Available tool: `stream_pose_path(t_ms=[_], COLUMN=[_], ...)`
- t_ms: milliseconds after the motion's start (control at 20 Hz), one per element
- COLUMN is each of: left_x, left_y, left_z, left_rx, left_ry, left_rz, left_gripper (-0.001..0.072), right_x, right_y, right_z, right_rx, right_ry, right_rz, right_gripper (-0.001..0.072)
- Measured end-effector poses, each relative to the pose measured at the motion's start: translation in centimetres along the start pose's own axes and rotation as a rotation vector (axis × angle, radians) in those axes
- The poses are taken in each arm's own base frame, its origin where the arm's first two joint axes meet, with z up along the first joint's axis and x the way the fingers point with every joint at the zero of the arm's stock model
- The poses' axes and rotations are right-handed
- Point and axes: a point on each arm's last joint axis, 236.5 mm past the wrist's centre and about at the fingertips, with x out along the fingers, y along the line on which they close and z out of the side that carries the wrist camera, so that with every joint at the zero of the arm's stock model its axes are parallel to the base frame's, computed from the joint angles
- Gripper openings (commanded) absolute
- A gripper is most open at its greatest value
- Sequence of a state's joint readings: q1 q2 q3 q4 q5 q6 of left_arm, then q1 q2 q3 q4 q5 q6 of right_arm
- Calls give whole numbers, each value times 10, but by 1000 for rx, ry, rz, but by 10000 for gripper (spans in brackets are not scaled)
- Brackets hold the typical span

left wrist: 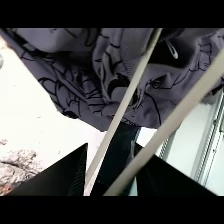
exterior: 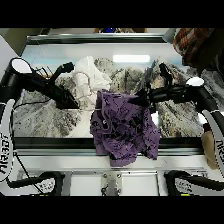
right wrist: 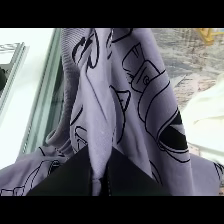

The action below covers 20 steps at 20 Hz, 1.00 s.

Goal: Fold the clothes and pants, and hang the long-sleeved shirts on hangers.

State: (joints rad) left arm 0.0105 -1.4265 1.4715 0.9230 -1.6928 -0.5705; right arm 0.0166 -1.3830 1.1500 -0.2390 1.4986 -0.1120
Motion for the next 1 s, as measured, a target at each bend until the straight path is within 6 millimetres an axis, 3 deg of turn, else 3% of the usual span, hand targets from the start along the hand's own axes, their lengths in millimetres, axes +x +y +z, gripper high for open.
stream_pose_path(t_ms=[400, 650, 700, 750, 900, 950, 1000], left_x=[-48, -94, -100, -103, -93, -81, -68], left_y=[20, 25, 24, 22, 11, 5, 0], left_z=[3, 1, 2, 2, 2, 2, 4], left_rx=[-112, -267, -310, -360, -496, -535, -565], left_ry=[-94, -204, -228, -250, -294, -299, -301], left_rz=[147, 288, 309, 320, 315, 297, 281], left_gripper=[268, 242, 83, 19, 27, 276, 717], right_x=[-3, -29, -36, -42, -56, -59, -62], right_y=[-5, -9, -9, -10, -9, -10, -10], right_z=[-2, 15, 21, 26, 42, 46, 50], right_rx=[49, 61, 59, 57, 38, 32, 22], right_ry=[12, 0, -4, -7, -15, -18, -20], right_rz=[-26, -115, -139, -163, -232, -255, -273], right_gripper=[13, 13, 13, 13, 14, 14, 14])
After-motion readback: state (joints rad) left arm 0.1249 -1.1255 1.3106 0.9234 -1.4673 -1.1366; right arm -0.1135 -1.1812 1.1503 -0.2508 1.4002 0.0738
